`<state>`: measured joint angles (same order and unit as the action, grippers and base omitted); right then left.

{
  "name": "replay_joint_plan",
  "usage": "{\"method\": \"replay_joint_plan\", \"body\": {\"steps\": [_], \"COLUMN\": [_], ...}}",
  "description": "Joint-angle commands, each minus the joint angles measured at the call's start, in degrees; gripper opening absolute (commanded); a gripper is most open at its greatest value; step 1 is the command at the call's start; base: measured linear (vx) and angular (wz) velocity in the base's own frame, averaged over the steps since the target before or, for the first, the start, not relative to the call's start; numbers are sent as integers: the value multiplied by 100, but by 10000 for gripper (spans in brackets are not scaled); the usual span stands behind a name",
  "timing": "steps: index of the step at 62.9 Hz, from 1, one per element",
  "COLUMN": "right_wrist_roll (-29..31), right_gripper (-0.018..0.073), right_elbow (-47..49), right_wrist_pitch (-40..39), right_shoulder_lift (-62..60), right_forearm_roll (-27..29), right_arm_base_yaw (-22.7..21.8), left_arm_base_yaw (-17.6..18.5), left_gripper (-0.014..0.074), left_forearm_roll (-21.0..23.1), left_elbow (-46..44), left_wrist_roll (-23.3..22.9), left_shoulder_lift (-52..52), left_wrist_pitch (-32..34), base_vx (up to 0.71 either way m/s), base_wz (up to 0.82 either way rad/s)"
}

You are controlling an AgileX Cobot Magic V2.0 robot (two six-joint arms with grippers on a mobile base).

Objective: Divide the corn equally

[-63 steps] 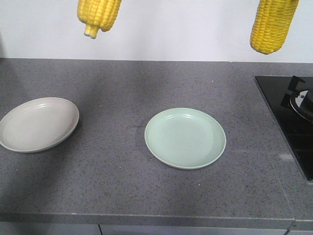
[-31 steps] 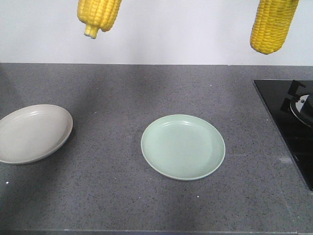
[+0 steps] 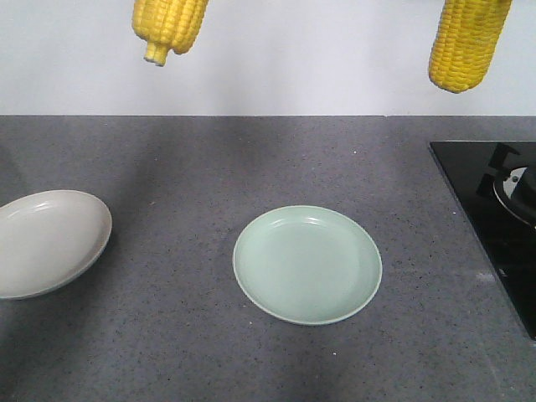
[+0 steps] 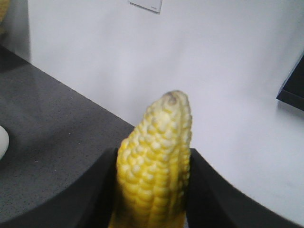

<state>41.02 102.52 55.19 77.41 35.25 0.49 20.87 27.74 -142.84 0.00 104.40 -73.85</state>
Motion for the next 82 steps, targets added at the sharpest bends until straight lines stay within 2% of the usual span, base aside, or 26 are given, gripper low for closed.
{"method": "replay_joint_plan", "body": {"steps": [1,82], "right_wrist_roll": [16,16], "right_gripper": [-6,-6], "right_elbow": [150,150], "right_wrist_pitch": [-389,-389], "right_shoulder_lift": [-106,-106], "right_forearm_roll": [154,154], "right_arm_base_yaw": [-28,-28], "left_arm_base_yaw": [17,17], "left_gripper": [-6,-6], "left_forearm_roll": [192,192], "left_elbow": [-131,-131], "left_wrist_roll": [0,0], "left_shoulder_lift": [-265,-265], "left_wrist_pitch": [207,207], "base_vx": [4,3], "base_wz": [-3,-1]}}
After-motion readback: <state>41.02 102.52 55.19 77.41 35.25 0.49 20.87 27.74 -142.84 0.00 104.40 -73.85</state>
